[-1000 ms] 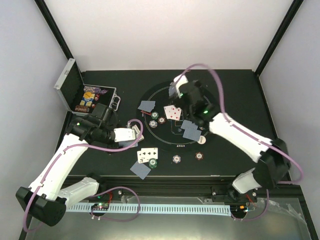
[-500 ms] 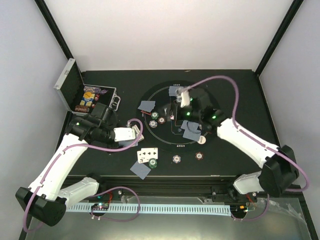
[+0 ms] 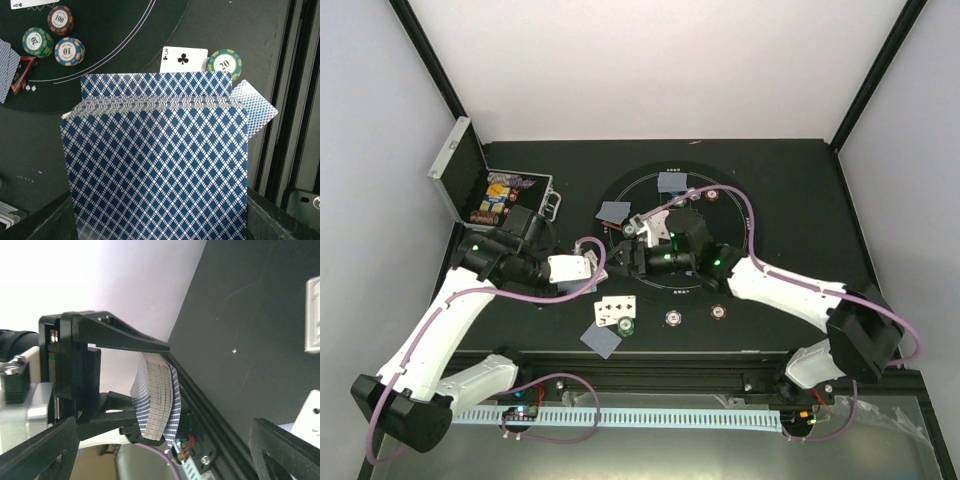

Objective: Distribute texas hold em gaming equipment

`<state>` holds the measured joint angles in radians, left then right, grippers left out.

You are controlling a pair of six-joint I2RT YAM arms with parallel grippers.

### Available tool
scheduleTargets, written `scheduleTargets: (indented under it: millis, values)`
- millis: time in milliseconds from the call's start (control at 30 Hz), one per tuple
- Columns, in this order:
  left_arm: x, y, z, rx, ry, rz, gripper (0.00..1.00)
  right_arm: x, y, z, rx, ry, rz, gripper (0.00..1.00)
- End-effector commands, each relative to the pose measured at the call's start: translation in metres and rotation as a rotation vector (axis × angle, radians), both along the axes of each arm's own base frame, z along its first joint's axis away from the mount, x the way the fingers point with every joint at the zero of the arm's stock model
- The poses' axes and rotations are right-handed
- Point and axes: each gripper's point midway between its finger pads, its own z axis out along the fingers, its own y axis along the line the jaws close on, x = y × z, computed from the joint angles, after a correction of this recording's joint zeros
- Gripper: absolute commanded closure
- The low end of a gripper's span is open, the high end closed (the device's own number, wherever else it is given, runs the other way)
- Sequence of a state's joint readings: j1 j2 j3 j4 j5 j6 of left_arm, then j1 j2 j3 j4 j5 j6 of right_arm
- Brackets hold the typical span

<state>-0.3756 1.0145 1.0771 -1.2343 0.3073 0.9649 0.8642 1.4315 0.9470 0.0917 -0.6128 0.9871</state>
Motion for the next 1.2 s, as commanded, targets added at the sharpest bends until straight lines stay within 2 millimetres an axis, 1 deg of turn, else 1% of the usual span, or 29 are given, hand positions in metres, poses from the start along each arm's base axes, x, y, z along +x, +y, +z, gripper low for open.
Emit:
scheduleTargets:
  millis: [0,300,533,733,833,933,1067,1167]
  values:
    - [0.002,-0.006,0.015,-0.035,-0.026,-0.012,0.99,-0.016,0.025,0.005,0.071,0.061,0.069,0.07]
    - [0.002,-0.006,0.016,-0.037,-0.030,-0.016,0.98,-0.031,0.054,-0.006,0.092,0.117,0.128,0.15]
    - [0.001,-0.006,0.015,-0.036,-0.030,-0.018,0.99,-0.032,0.077,-0.011,0.121,0.153,0.151,0.19]
    - [0.001,-0.005,0.017,-0.032,-0.040,-0.019,0.98,-0.026,0.091,-0.026,0.103,0.201,0.147,0.25]
    - [0.001,-0.004,0.017,-0.030,-0.043,-0.017,0.98,-0.025,0.092,-0.034,0.088,0.216,0.142,0.28]
    - [0.002,-0.004,0.017,-0.029,-0.045,-0.018,0.98,-0.024,0.089,-0.046,0.058,0.225,0.136,0.30]
    - [0.002,-0.005,0.018,-0.029,-0.045,-0.019,0.98,-0.019,0.074,-0.070,0.001,0.250,0.108,0.34]
    - [0.002,-0.005,0.019,-0.031,-0.048,-0.020,0.99,-0.012,0.059,-0.082,-0.020,0.265,0.076,0.37]
